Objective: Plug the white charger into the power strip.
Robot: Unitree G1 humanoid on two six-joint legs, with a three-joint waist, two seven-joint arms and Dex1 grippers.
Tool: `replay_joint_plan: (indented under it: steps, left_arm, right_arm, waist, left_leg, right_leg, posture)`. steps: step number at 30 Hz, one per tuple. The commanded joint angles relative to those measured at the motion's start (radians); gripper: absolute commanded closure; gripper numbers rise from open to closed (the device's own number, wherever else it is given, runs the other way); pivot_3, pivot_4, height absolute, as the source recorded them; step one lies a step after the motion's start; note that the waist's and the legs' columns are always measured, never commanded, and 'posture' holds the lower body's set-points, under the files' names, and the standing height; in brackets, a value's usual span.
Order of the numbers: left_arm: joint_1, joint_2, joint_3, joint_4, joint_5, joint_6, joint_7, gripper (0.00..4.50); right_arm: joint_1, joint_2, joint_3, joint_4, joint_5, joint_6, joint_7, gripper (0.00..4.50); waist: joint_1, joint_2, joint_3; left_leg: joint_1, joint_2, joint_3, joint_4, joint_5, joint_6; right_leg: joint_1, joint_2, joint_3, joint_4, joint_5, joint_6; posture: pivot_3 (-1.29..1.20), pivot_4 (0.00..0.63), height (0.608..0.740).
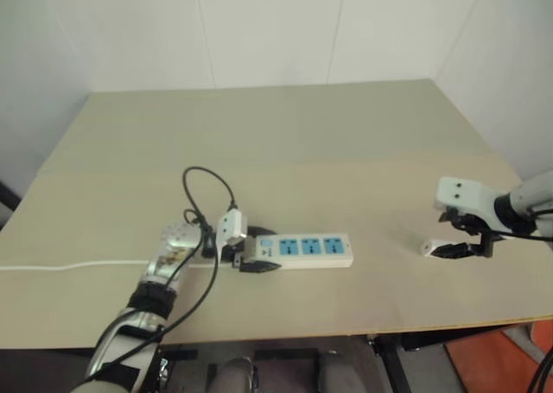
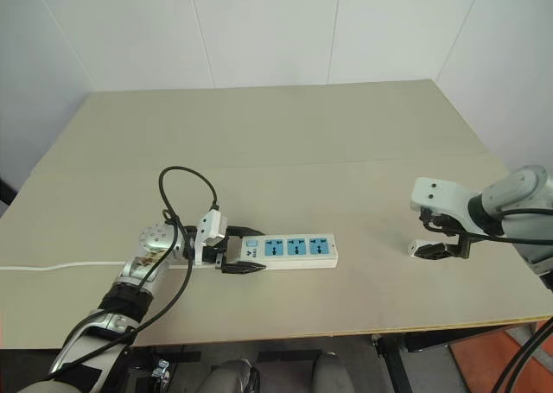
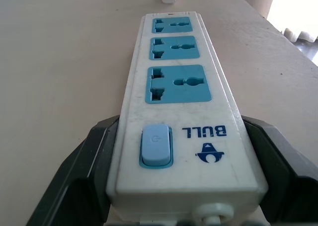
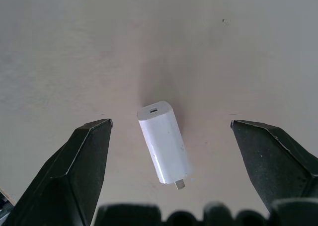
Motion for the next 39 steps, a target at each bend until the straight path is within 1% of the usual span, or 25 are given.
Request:
replay_joint_plan:
  steps: [1,11,20,23,27,31,32,35,37,39]
  left_arm:
    - [0.019,0.008,-0.019,-0.009,0.009,0.017,0.008,1.2]
    - [0.021,0.02,-0.024,-0.019,0.005,0.027,0.006,1.2]
    - [0.045,0.036,-0.025,-0.055,-0.003,0.049,0.015,1.2]
    - [0.049,0.042,-0.025,-0.063,-0.003,0.054,0.018,1.2]
    - [0.051,0.046,-0.027,-0.066,-0.003,0.058,0.02,1.2]
    - [0.045,0.049,-0.028,-0.06,-0.002,0.057,0.021,1.2]
    - [0.044,0.05,-0.029,-0.059,-0.002,0.057,0.02,1.2]
    - [0.04,0.052,-0.03,-0.055,-0.003,0.057,0.017,1.2]
    - [0.038,0.056,-0.03,-0.053,-0.004,0.059,0.013,1.2]
    - [0.034,0.059,-0.03,-0.048,-0.004,0.058,0.011,1.2]
  right_arm:
    - [-0.007,0.014,0.01,0.022,-0.048,-0.014,0.0,0.0]
    - [-0.021,0.097,0.067,0.111,-0.134,-0.046,0.001,0.0]
    - [-0.031,0.142,0.07,0.13,-0.17,-0.053,0.018,0.0]
    - [-0.021,0.146,0.069,0.121,-0.173,-0.053,0.024,0.52]
    - [-0.014,0.154,0.07,0.11,-0.178,-0.05,0.029,1.79]
    - [-0.008,0.16,0.067,0.098,-0.182,-0.045,0.028,3.17]
    - [-0.005,0.16,0.065,0.094,-0.182,-0.045,0.025,3.33]
    - [0.001,0.159,0.04,0.074,-0.181,-0.05,0.002,3.33]
    - [-0.045,0.176,-0.017,0.04,-0.143,-0.015,-0.011,3.33]
    - [-0.096,0.216,-0.08,0.021,-0.09,0.004,-0.034,3.33]
  waist:
    - [0.0,0.0,0.0]
    - [0.0,0.0,0.0]
    - [-0.003,0.0,0.0]
    - [-0.003,0.0,0.0]
    - [-0.007,0.0,0.0]
    - [-0.008,0.0,0.0]
    - [-0.008,0.0,0.0]
    - [-0.008,0.0,0.0]
    - [-0.01,0.0,0.0]
    - [-0.014,0.0,0.0]
  left_leg:
    - [0.0,0.0,0.0,0.0,0.0,0.0]
    - [0.0,0.0,0.0,0.0,0.001,-0.001]
    - [0.0,0.0,0.0,0.0,0.001,-0.002]
    - [0.0,0.0,0.0,0.0,0.001,-0.002]
    - [0.0,0.0,0.0,0.0,0.001,-0.002]
    - [0.001,0.0,0.0,0.0,0.001,-0.002]
    - [0.001,0.0,0.0,0.0,0.001,-0.002]
    - [0.001,0.0,0.0,0.0,0.001,-0.002]
    - [0.001,0.0,0.0,0.0,0.001,-0.002]
    - [0.001,0.0,0.001,0.0,0.001,-0.002]
  right_leg:
    - [0.0,0.0,0.0,0.0,0.0,0.0]
    - [0.0,0.0,0.0,0.0,0.0,0.0]
    - [0.0,0.0,0.0,0.0,0.0,0.0]
    - [0.0,0.0,0.0,0.0,0.0,0.0]
    - [0.0,0.0,0.0,0.0,0.0,0.0]
    - [0.0,0.0,0.0,0.0,0.0,0.0]
    - [0.001,0.0,0.0,0.0,0.0,0.0]
    - [0.001,0.0,0.0,0.0,0.0,0.0]
    - [0.0,0.0,0.0,0.0,0.0,0.0]
    - [0.0,0.0,0.001,0.001,0.0,0.0]
  posture:
    - [0.0,0.15,0.74]
    - [0.0,0.15,0.74]
    - [0.0,0.15,0.74]
    - [0.0,0.15,0.74]
    - [0.0,0.15,0.74]
    - [0.0,0.15,0.74]
    - [0.0,0.15,0.74]
    - [0.0,0.15,0.74]
    - [0.0,0.15,0.74]
    - [0.0,0.15,0.74]
